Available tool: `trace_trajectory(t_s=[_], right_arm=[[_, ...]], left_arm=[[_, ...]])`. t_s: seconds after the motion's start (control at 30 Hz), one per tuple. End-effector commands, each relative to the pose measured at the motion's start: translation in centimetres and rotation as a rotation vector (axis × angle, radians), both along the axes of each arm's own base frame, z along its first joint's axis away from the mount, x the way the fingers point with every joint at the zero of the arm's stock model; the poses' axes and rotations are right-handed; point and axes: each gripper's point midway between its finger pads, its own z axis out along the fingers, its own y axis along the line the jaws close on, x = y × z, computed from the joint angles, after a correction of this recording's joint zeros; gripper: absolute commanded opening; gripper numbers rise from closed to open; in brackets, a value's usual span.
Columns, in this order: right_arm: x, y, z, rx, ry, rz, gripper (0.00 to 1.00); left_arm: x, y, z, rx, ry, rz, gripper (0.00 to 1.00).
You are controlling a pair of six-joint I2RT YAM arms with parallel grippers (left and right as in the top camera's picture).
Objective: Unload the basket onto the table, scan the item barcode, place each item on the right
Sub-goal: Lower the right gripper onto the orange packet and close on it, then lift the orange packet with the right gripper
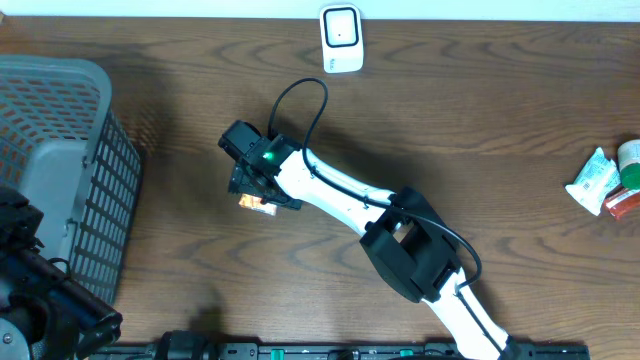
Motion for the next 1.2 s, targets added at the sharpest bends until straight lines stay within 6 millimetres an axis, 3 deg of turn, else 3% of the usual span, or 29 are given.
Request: trace_trajectory(t_s=[0.0,0.17,0.33,0.43,0.63,0.77,1.0,1.17], right_arm=[[-0.5,0.1,-0.2,-0.032,-0.013,0.072,0.9],[-0.5,-0.5,-0.4,-0.065,-0.023,0.113,0.7],[-0.4,-1.9,-0.4,-0.124,-0.023,0.102,0.63],[-0.4,-4.4,0.0,-0.197,0.003,0.076,0.61],[1.3,-12.1,1.7,-0.386,0.041,0.033,0.63],[2.5,-15.3,2.0,-0.43,0.075,0.042,0.59],[6.0,-19.6,2.4,-0.488,0.033,0.022,0.91],[6.7,-20.7,2.5,-0.417,0.085,0.017,0.95]], left_arm=[[-0.1,0.0,0.0,-0.003,-0.008,0.0,0.61],[-0.1,0.0,0.0,-0.003,-0.008,0.0,0.61],[-0.1,0.0,0.0,-0.003,-0.008,0.0,0.61],[-0.1,0.0,0.0,-0.003,-0.008,0.0,0.61],[-0.1,0.0,0.0,-0.003,-0.008,0.0,0.61],[-0.1,0.0,0.0,-0.003,-0.008,0.0,0.61],[-0.1,0.0,0.0,-0.003,-0.008,0.0,0.61],[-0.1,0.0,0.0,-0.003,-0.008,0.0,0.61]])
